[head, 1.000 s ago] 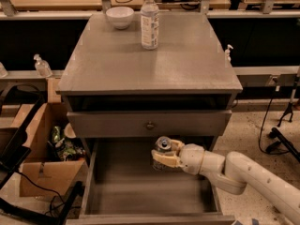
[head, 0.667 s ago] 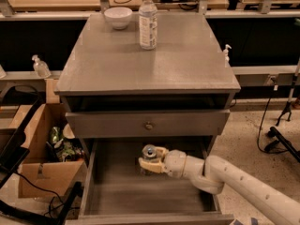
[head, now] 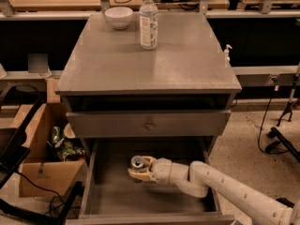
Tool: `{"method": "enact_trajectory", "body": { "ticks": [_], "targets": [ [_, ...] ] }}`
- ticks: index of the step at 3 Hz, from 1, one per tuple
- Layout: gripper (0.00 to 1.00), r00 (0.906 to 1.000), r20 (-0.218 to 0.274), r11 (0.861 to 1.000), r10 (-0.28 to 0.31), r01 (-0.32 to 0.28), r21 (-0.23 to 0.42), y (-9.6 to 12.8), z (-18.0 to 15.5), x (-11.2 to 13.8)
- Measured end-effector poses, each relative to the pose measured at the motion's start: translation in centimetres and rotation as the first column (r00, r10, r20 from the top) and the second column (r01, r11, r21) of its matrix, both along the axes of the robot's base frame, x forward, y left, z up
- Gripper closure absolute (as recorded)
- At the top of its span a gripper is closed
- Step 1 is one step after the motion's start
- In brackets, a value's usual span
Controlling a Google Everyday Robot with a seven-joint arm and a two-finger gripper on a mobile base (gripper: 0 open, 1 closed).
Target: Place redbull can into middle drawer
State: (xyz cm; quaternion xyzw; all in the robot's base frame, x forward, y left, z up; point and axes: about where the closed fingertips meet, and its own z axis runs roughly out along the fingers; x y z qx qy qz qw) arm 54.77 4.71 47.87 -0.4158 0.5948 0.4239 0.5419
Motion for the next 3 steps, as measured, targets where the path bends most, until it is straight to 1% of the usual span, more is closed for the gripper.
{"method": "enact_trajectory", "body": {
  "ticks": [1,2,3],
  "targets": [
    [1.00,0.9996,0.028,0.999,-0.009,0.011,-0.053,1.6,-2.5,-0.1],
    [1.00,0.9989,0.044,0.996,-0.018,0.021,-0.085,2.6,-4.0,-0.1],
    [1.00,0.9984,0.053,0.994,-0.022,0.027,-0.103,3.0,-4.8,-0.1]
  ]
}}
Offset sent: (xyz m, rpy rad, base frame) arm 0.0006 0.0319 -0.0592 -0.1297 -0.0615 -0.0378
